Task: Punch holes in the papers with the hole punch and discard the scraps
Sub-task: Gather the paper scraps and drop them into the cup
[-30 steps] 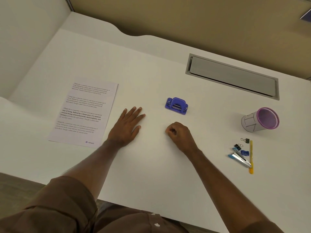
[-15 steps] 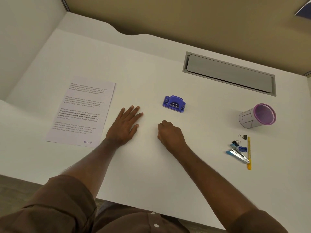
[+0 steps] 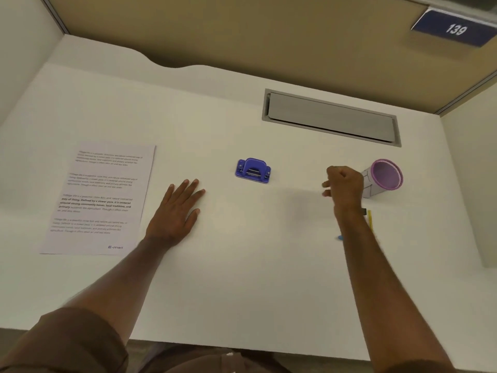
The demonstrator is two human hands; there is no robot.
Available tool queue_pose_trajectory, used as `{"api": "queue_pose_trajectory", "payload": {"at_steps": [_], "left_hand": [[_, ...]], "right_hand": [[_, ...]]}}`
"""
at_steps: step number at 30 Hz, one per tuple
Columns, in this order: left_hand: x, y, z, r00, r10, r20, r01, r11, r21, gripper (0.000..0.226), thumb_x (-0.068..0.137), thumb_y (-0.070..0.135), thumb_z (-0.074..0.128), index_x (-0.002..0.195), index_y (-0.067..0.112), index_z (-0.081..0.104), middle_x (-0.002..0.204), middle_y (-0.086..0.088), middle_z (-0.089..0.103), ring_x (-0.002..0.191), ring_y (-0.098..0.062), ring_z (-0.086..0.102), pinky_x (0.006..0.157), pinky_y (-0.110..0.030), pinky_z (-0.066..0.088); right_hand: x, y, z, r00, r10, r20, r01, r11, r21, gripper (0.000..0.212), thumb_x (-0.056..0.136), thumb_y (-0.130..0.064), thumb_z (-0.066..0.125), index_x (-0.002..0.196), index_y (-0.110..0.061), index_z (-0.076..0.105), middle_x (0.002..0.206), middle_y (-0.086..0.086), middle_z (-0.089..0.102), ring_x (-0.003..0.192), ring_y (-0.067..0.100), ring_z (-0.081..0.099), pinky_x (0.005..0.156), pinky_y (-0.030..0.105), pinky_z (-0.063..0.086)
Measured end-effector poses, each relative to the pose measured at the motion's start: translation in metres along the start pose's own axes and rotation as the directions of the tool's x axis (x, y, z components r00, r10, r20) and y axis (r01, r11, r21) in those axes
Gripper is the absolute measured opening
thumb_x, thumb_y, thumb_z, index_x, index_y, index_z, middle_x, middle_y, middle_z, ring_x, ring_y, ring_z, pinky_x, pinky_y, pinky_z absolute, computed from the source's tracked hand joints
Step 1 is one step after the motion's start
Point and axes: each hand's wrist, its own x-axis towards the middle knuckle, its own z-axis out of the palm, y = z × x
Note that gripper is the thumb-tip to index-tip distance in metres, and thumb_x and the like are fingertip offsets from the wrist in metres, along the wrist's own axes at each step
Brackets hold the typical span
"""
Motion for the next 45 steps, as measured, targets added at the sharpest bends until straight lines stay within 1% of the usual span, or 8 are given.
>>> {"api": "queue_pose_trajectory", "payload": {"at_steps": [5, 9, 11, 18, 23, 40, 42, 45], "left_hand": [[0.0, 0.002, 0.0, 1.0, 0.006, -0.019, -0.006, 1.0, -0.011, 0.055, 0.103, 0.035, 0.032, 0.155, 0.016, 0.041, 0.167, -0.003, 0.028, 0.156, -0.024, 0.024, 0.128, -0.051, 0.016], [0.0, 0.0, 0.004, 0.998, 0.033, -0.053, -0.034, 0.999, -0.021, 0.055, 0.102, 0.034, 0.034, 0.153, 0.015, 0.043, 0.166, -0.005, 0.031, 0.155, -0.027, 0.027, 0.127, -0.054, 0.018], [0.0, -0.003, 0.006, 0.997, 0.042, -0.061, -0.043, 0.999, -0.017, 0.055, 0.103, 0.034, 0.034, 0.153, 0.015, 0.042, 0.167, -0.005, 0.03, 0.155, -0.027, 0.026, 0.127, -0.053, 0.018], [0.0, -0.003, 0.008, 0.999, 0.028, -0.044, -0.029, 0.999, -0.02, 0.056, 0.102, 0.035, 0.033, 0.154, 0.015, 0.042, 0.167, -0.004, 0.029, 0.155, -0.027, 0.026, 0.128, -0.052, 0.015], [0.0, -0.007, 0.01, 0.999, 0.028, -0.039, -0.028, 1.0, -0.012, 0.057, 0.102, 0.036, 0.033, 0.155, 0.017, 0.04, 0.168, -0.003, 0.027, 0.156, -0.025, 0.023, 0.128, -0.052, 0.015], [0.0, -0.01, 0.012, 0.997, 0.049, -0.059, -0.049, 0.999, 0.003, 0.056, 0.102, 0.035, 0.033, 0.155, 0.017, 0.04, 0.168, -0.004, 0.029, 0.156, -0.026, 0.025, 0.128, -0.052, 0.016], [0.0, -0.011, 0.012, 0.997, 0.049, -0.059, -0.049, 0.999, 0.002, 0.056, 0.102, 0.035, 0.034, 0.155, 0.017, 0.039, 0.168, -0.003, 0.028, 0.156, -0.026, 0.025, 0.128, -0.052, 0.015], [0.0, -0.011, 0.014, 0.997, 0.045, -0.06, -0.045, 0.999, 0.002, 0.055, 0.103, 0.034, 0.034, 0.155, 0.017, 0.039, 0.168, -0.003, 0.028, 0.156, -0.025, 0.024, 0.128, -0.051, 0.014]], "right_hand": [[0.063, -0.002, -0.074, 0.964, 0.007, -0.267, -0.047, 0.988, -0.144, 0.028, 0.075, -0.018, 0.06, 0.076, 0.009, 0.066, 0.066, 0.019, 0.06, 0.046, 0.019, 0.057, 0.053, 0.033, 0.052], [0.09, 0.005, -0.099, 0.958, 0.043, -0.283, -0.158, 0.903, -0.399, 0.04, 0.083, -0.025, 0.068, 0.108, 0.006, 0.07, 0.104, 0.021, 0.073, 0.092, 0.036, 0.072, 0.08, 0.044, 0.06], [0.097, 0.007, -0.103, 0.963, 0.062, -0.264, -0.175, 0.886, -0.43, 0.041, 0.082, -0.023, 0.07, 0.111, 0.005, 0.07, 0.107, 0.02, 0.074, 0.097, 0.036, 0.072, 0.084, 0.044, 0.061], [0.1, -0.003, -0.102, 0.959, 0.005, -0.282, -0.171, 0.807, -0.566, 0.044, 0.082, -0.021, 0.077, 0.117, 0.003, 0.065, 0.118, 0.018, 0.07, 0.109, 0.034, 0.067, 0.073, 0.032, 0.048], [0.102, -0.001, -0.107, 0.959, -0.035, -0.282, -0.158, 0.761, -0.629, 0.038, 0.083, -0.018, 0.076, 0.113, 0.004, 0.068, 0.114, 0.021, 0.072, 0.105, 0.037, 0.069, 0.083, 0.04, 0.056], [0.099, -0.007, -0.122, 0.969, -0.019, -0.247, -0.154, 0.736, -0.659, 0.027, 0.088, -0.013, 0.068, 0.108, 0.004, 0.072, 0.108, 0.022, 0.073, 0.101, 0.037, 0.07, 0.08, 0.037, 0.055], [0.088, -0.015, -0.118, 0.956, -0.158, -0.246, -0.056, 0.726, -0.685, 0.024, 0.089, -0.014, 0.06, 0.103, -0.001, 0.075, 0.102, 0.019, 0.076, 0.096, 0.035, 0.072, 0.081, 0.038, 0.057], [0.046, -0.029, -0.09, 0.886, -0.446, -0.126, 0.274, 0.723, -0.635, 0.016, 0.085, -0.019, 0.062, 0.088, -0.017, 0.078, 0.091, 0.001, 0.078, 0.083, 0.018, 0.07, 0.079, 0.028, 0.052]]}}
